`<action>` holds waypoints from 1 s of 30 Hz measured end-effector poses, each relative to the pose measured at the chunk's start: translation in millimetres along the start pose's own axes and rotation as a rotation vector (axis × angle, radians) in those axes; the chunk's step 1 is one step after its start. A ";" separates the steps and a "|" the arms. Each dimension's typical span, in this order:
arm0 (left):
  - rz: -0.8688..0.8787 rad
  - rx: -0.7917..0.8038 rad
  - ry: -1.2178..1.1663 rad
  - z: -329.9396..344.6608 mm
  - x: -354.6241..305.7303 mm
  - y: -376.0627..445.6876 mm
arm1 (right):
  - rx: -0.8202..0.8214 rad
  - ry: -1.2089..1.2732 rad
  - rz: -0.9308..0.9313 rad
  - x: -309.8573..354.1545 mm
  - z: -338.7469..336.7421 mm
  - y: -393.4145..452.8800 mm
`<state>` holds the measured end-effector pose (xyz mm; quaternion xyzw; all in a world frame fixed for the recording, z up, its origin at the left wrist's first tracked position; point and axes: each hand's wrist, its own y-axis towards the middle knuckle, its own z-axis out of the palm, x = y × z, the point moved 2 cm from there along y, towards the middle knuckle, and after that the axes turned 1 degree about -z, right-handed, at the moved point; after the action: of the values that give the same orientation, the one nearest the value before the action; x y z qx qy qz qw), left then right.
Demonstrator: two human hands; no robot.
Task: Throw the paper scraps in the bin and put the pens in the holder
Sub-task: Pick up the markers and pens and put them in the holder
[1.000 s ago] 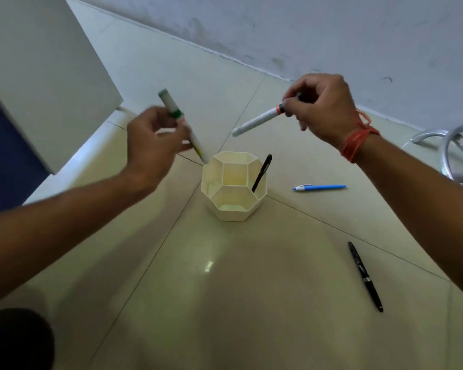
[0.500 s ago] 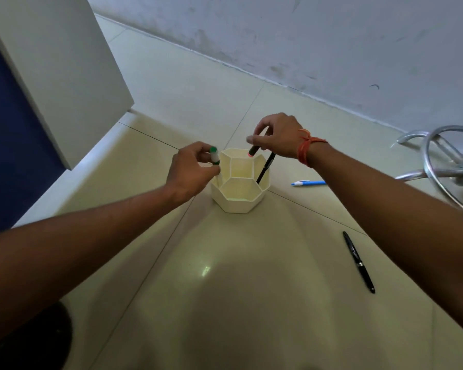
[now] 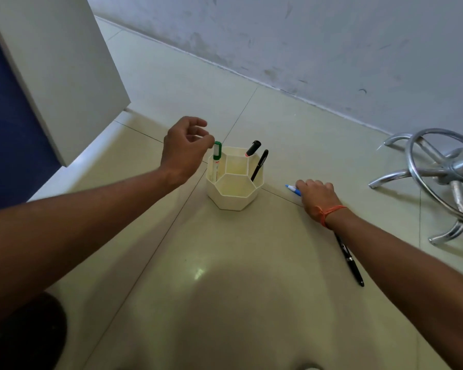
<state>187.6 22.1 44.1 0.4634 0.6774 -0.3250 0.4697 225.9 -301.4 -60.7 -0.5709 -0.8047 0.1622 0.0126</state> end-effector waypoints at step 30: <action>0.748 0.625 0.266 117.7 -49.5 -100.8 | -0.327 0.769 0.246 -37.7 -86.9 -86.0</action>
<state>139.5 -133.2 50.1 0.8303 0.3892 -0.2602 0.3025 178.2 -340.2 51.4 -0.6761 -0.6825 -0.1914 0.2012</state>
